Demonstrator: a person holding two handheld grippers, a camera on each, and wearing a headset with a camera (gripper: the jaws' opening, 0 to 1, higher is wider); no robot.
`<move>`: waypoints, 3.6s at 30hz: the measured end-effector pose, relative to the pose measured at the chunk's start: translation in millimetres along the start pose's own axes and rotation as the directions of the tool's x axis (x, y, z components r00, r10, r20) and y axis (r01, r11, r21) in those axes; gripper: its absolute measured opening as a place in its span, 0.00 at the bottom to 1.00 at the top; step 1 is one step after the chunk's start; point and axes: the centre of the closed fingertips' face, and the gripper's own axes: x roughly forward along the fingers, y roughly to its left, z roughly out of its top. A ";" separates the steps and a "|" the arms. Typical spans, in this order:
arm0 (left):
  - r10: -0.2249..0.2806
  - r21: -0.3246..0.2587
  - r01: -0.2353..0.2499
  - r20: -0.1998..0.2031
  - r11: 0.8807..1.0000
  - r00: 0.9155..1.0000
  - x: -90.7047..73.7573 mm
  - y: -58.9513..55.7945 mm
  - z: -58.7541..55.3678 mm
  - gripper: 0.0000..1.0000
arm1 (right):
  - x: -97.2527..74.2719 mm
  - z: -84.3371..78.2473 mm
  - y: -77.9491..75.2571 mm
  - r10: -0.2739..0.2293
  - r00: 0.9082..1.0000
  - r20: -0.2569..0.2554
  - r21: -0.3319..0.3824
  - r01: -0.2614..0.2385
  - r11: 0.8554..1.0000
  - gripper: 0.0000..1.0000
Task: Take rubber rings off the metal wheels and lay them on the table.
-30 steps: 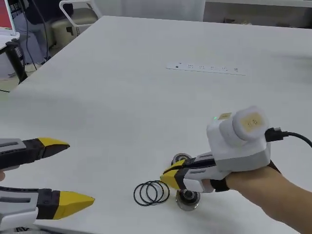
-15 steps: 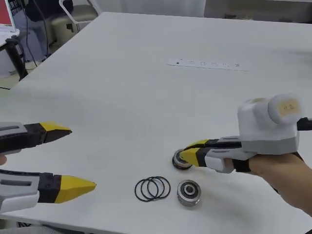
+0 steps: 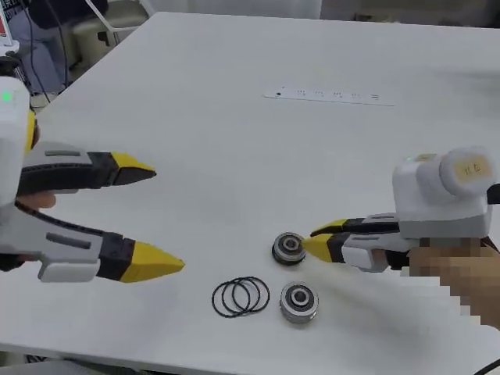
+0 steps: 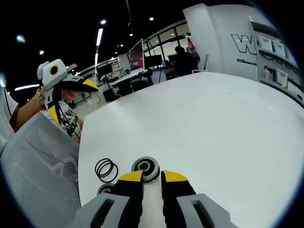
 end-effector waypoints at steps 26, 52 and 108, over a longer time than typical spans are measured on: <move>-0.116 0.063 0.112 0.061 0.992 0.991 107.4 -6.9 20.1 0.44 | 8.6 -11.5 11.6 0.045 0.997 -0.067 -0.080 -0.050 0.996 0.19; -0.112 -0.067 0.112 0.013 0.991 0.994 161.9 -15.1 -12.0 0.14 | 11.3 -17.0 6.7 0.021 0.997 -0.071 -0.110 -0.029 0.994 0.17; -0.103 -0.039 0.105 0.032 0.994 0.994 162.1 -17.8 -12.9 0.07 | 5.0 13.5 15.6 0.072 0.996 0.050 0.194 -0.080 0.978 0.00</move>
